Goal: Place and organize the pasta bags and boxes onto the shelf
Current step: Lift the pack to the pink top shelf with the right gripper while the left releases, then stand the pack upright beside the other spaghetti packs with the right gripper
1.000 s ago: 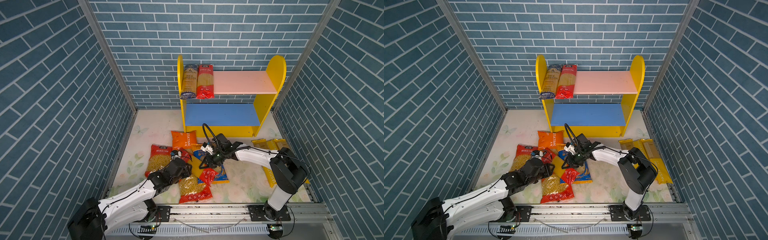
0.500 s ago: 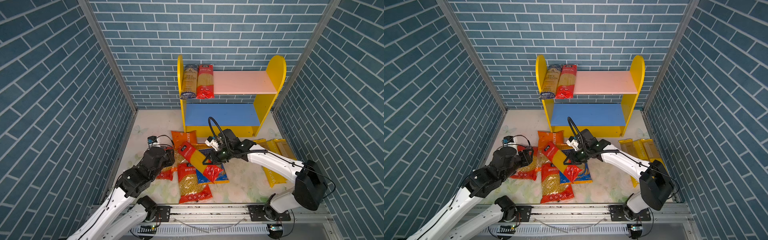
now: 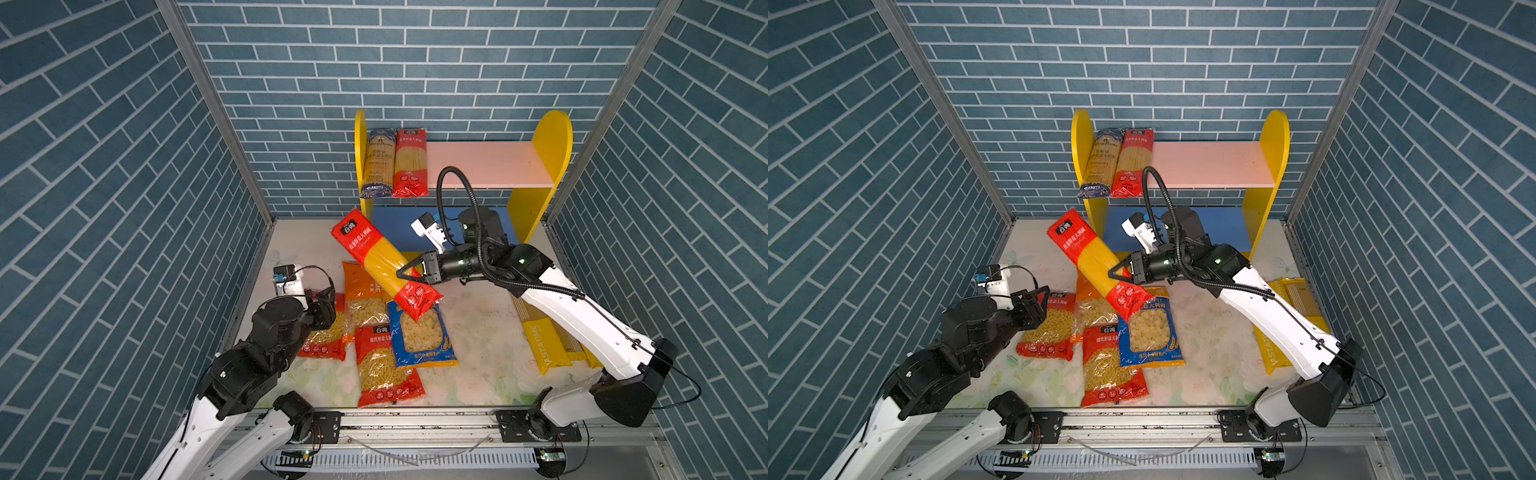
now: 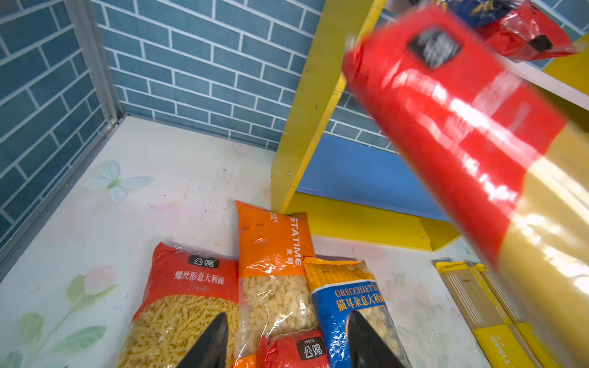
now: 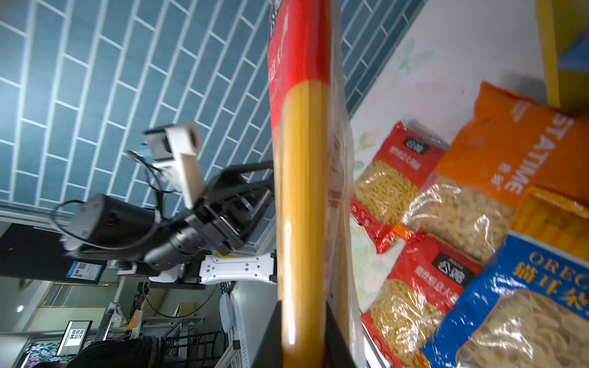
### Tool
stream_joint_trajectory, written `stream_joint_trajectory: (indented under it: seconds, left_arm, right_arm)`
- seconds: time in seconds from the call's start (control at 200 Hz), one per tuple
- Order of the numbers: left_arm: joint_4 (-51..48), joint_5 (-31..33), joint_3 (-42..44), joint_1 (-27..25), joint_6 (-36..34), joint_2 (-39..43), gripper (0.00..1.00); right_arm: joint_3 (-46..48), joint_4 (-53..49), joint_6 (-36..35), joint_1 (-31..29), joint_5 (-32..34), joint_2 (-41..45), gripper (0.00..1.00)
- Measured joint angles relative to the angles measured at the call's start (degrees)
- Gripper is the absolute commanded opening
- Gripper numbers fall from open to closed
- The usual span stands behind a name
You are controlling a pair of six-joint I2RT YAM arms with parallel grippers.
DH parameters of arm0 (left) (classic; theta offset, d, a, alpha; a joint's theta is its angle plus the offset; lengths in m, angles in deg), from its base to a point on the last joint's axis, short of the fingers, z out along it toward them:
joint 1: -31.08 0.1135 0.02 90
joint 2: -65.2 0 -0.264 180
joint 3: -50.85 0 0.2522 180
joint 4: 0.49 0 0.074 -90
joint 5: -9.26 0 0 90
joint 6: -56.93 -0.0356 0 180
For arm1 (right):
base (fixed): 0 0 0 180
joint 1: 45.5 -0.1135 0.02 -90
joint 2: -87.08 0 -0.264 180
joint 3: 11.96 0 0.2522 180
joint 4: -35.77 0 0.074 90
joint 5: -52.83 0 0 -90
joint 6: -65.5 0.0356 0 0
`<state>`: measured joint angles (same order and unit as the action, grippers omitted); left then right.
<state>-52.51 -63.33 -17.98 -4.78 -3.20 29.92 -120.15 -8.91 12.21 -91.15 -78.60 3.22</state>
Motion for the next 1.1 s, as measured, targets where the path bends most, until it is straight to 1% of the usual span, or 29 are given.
stream_joint_trajectory:
  seconds: [0.095,0.28,0.345,0.425,0.545,0.69,0.85,1.1]
  left_arm:
    - [2.9,-2.3,0.1,-0.1,-0.7,-1.1,0.62]
    - [9.2,-4.2,0.7,-1.4,-0.8,-4.0,0.62]
    - [11.6,-4.2,1.3,-3.0,-0.7,-5.6,0.62]
    - [15.0,-3.7,2.4,-6.2,-0.5,-7.7,0.62]
    - [19.0,-3.0,3.0,-10.4,-0.6,-11.7,0.62]
    - [23.3,-3.0,3.0,-12.6,-0.6,-15.9,0.63]
    - [26.4,-3.4,3.0,-13.8,-0.6,-18.5,0.65]
    - [28.9,-4.8,2.9,-15.1,-1.4,-21.4,0.70]
  right_arm:
    - [-5.9,0.5,-0.6,0.7,-0.1,-1.2,0.00]
    - [-15.4,1.1,-1.0,3.6,0.5,-3.0,0.00]
    - [-19.1,0.9,-0.9,5.5,1.5,-4.1,0.00]
    - [-23.2,0.9,-0.5,8.5,3.2,-5.8,0.00]
    - [-27.1,0.6,1.1,13.2,6.1,-8.2,0.00]
    - [-32.3,-1.9,3.9,18.2,8.7,-12.9,0.00]
    - [-35.3,-3.8,7.1,21.8,10.3,-17.2,0.00]
    - [-35.3,-4.7,12.3,23.5,11.8,-20.3,0.00]
